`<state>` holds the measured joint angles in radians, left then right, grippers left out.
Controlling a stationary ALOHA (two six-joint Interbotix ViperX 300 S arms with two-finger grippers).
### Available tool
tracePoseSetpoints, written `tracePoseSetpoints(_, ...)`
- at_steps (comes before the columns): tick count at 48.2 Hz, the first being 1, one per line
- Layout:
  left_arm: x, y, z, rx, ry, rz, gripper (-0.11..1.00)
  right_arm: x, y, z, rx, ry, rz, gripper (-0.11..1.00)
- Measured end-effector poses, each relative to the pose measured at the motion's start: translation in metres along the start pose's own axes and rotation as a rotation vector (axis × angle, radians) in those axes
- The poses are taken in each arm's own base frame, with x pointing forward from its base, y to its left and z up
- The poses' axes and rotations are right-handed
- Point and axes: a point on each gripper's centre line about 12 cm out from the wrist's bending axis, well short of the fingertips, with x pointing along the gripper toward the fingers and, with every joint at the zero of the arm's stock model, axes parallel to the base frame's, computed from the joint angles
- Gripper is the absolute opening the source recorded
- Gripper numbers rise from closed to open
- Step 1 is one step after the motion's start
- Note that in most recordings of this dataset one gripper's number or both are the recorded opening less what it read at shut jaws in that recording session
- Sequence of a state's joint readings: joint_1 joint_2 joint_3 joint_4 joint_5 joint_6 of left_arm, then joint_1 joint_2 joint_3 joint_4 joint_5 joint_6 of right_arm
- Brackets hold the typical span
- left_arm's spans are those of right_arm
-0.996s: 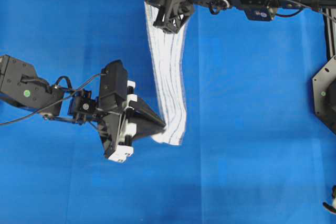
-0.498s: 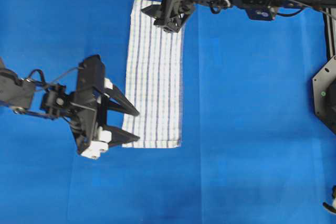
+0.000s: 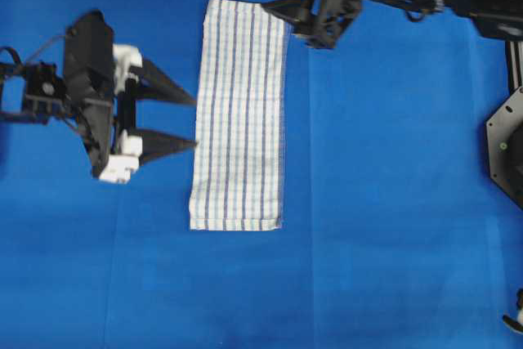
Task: Fold the blue towel.
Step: 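Release the strip and move both grippers back, then move both grippers to the strip's top corners and grasp them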
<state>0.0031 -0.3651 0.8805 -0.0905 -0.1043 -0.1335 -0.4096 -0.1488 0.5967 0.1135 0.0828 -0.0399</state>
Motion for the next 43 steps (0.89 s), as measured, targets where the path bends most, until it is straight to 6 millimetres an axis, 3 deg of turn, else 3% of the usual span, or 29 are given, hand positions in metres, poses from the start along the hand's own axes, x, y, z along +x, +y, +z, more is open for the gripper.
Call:
tracePoseSetpoints(12, -0.016, 0.015, 0.019, 0.057, -0.019, 0.049, 0.71, -0.043, 0.012, -0.011, 0.021, -0.035, 0.035, 0.85)
tracePoseSetpoints(21, -0.019, 0.021, 0.022, 0.054, -0.016, 0.068, 0.71, -0.056, 0.012, -0.016, 0.035, -0.045, 0.039, 0.85)
tracePoseSetpoints(31, -0.011, 0.035, 0.02, 0.068, 0.005, 0.107, 0.71, -0.045, 0.01, -0.023, 0.038, -0.015, 0.03, 0.85)
tracePoseSetpoints(43, 0.015, 0.093, 0.001, 0.095, 0.053, 0.254, 0.71, -0.008, -0.011, -0.043, 0.096, 0.049, -0.029, 0.85)
